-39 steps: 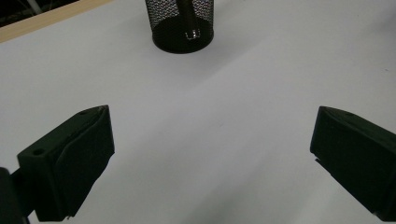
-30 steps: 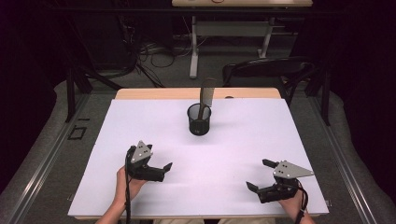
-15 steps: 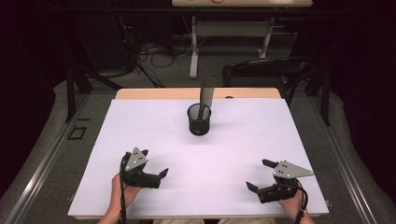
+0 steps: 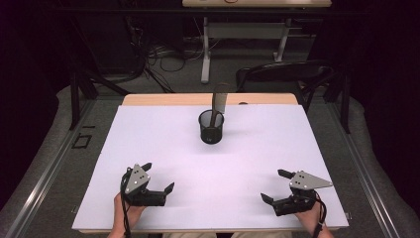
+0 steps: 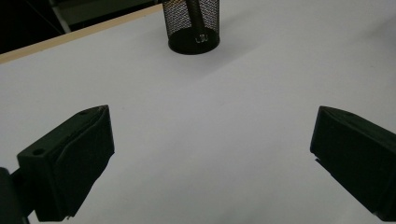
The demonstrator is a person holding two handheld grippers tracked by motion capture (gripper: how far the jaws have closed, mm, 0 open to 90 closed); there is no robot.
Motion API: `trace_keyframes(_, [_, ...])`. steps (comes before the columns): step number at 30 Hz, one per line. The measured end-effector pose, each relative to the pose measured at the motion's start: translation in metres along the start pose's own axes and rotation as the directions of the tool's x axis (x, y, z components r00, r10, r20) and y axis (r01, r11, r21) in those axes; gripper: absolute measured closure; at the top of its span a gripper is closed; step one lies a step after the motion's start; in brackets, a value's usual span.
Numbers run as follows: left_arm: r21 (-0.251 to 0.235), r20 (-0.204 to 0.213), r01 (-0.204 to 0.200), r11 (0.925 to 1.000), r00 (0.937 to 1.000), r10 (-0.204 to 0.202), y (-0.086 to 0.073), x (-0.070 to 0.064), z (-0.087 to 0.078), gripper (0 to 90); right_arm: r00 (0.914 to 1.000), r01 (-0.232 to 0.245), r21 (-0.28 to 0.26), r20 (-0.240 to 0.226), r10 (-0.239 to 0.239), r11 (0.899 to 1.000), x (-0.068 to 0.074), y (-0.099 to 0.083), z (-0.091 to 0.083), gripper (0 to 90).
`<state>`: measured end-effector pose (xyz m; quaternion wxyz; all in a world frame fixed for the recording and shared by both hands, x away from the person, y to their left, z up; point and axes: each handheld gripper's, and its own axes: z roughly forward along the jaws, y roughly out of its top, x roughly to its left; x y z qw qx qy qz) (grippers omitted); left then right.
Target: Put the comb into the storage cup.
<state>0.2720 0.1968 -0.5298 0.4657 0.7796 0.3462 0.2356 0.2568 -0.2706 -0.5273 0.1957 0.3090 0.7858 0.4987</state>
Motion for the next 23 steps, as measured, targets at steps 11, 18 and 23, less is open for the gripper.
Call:
trace_keyframes(11, [-0.03, -0.01, 0.03, 0.9991, 0.9995, -0.03, -0.016, -0.002, -0.013, 0.0, 1.0, -0.004, 0.0, 0.003, 0.004, 1.0, 0.0, 0.0, 0.0, 0.0])
trace_keyframes(18, [-0.014, 0.001, 0.024, 0.9996, 0.9997, -0.024, -0.018, -0.003, -0.012, 0.0, 1.0, 0.0, -0.001, 0.004, 0.0, 1.0, 0.0, 0.0, 0.0, 0.0])
trace_keyframes(23, [-0.011, 0.009, 0.024, 0.9996, 0.9997, -0.024, -0.017, 0.0, -0.012, 0.0, 1.0, 0.008, -0.012, 0.004, -0.007, 1.0, 0.001, -0.001, -0.001, 0.0])
